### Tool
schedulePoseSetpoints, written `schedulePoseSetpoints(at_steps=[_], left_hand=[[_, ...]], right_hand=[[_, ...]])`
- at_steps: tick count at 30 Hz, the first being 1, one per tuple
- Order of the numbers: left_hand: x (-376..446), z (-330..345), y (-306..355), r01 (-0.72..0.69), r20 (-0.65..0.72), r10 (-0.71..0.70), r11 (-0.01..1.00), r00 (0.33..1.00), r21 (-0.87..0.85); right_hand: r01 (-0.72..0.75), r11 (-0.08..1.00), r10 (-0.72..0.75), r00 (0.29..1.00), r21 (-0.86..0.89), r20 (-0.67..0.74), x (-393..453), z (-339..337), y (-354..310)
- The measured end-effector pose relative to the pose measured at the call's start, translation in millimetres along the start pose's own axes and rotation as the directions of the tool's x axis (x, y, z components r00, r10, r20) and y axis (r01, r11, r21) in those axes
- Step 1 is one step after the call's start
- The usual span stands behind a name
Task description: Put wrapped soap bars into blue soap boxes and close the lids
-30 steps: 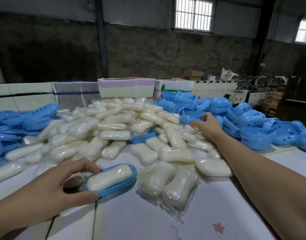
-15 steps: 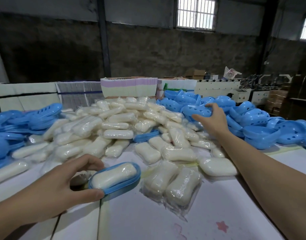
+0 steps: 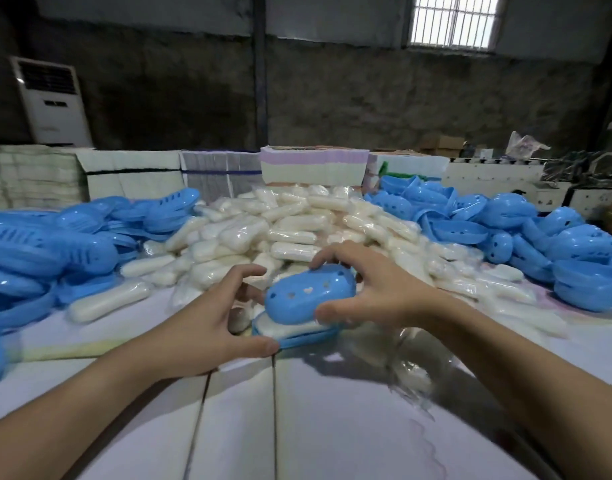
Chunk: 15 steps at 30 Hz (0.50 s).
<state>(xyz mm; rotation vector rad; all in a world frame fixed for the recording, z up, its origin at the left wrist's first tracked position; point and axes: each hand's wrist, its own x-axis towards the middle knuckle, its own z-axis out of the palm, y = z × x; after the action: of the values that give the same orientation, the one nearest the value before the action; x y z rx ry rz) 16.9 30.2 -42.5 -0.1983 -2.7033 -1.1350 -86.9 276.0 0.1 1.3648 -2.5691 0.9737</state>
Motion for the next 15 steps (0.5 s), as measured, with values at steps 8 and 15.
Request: schedulePoseSetpoints(at_steps=[8,15], left_hand=[[3.0,-2.4,-0.5,-0.061,0.030,0.058,0.989,0.998,0.133],[4.8,-2.1,-1.3,-0.074,0.023,0.071,0.988,0.997,0.132]], right_hand=[[0.029,0.987,-0.014,0.996,-0.159,0.092,-0.8,18.5,2.7],[0.067,0.978,-0.033,0.984,-0.195,0.176,-2.5,14.0,1.5]])
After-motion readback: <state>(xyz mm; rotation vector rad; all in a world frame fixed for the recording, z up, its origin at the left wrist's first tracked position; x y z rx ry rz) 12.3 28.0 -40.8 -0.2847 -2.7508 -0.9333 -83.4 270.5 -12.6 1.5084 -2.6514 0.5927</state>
